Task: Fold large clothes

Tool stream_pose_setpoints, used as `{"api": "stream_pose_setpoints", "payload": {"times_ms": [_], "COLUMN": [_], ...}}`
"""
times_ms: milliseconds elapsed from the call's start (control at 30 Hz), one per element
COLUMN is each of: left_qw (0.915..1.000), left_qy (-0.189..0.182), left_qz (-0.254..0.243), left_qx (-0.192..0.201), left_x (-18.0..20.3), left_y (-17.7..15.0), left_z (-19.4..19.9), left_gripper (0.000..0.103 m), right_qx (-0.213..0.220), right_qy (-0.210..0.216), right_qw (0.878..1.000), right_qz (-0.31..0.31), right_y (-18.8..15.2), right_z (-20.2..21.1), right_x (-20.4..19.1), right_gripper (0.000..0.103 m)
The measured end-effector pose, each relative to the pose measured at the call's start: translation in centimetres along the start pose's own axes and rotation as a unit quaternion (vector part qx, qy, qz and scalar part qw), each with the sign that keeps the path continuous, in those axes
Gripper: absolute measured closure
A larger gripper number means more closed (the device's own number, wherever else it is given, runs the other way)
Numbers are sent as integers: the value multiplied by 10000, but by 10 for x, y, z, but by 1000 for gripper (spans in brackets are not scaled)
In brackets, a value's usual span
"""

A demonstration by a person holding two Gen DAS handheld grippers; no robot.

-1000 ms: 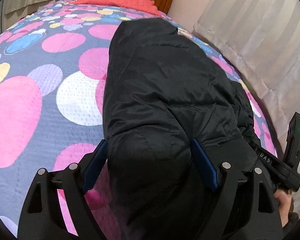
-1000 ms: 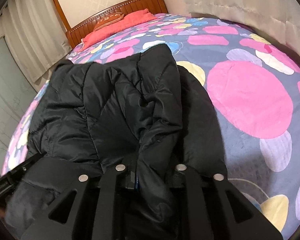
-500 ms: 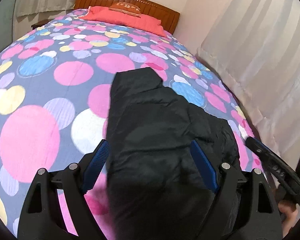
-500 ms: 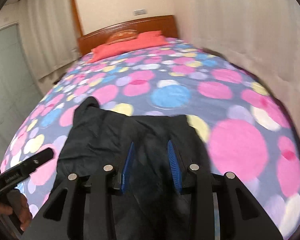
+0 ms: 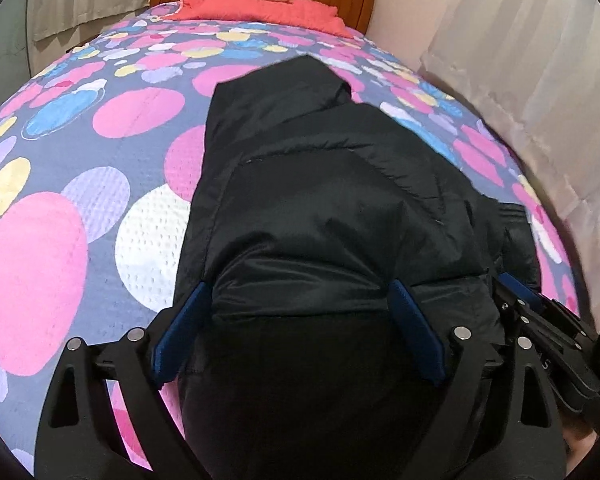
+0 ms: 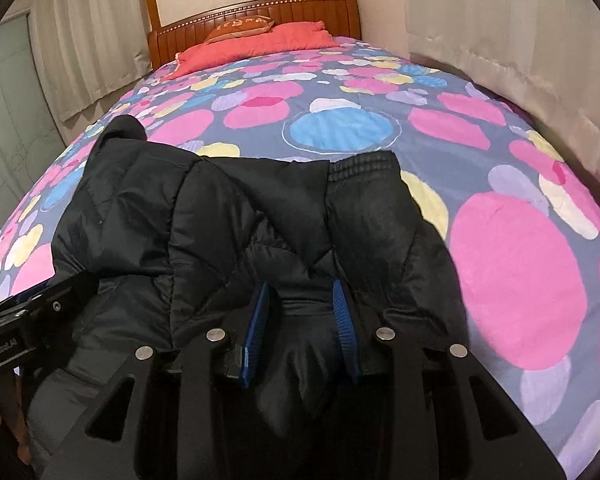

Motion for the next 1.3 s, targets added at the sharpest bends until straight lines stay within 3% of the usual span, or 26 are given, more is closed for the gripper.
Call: {"api": "stream_pose_setpoints", "payload": {"times_ms": [633,1300], "left_qw": [9995,9997], "left_qy": [214,141], "left_qz": [-181,-137], "left_qx": [124,121], "left_x": [-2,-2], "left_y": [-3,-4], "left_z": [-21,-16], "left_gripper": [12,12], "right_qx": [222,248], "right_qy": [-36,-104], "right_qw": [9997,9996], "right_qz": [-124,-93], "right_y": [-5,-3], "right_z": [-22,-19], "right_x": [2,0], "right_gripper": [71,70]}}
Point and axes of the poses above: each gripper's, at about its wrist camera, not at the fingertips, and z roughly against the way its jaws point, x to its right, y to its top, the point moved 10 cm from there along -z, roughly the way its jaws point, and after that the axes turned 1 degree about -z, right-handed, at the moved point
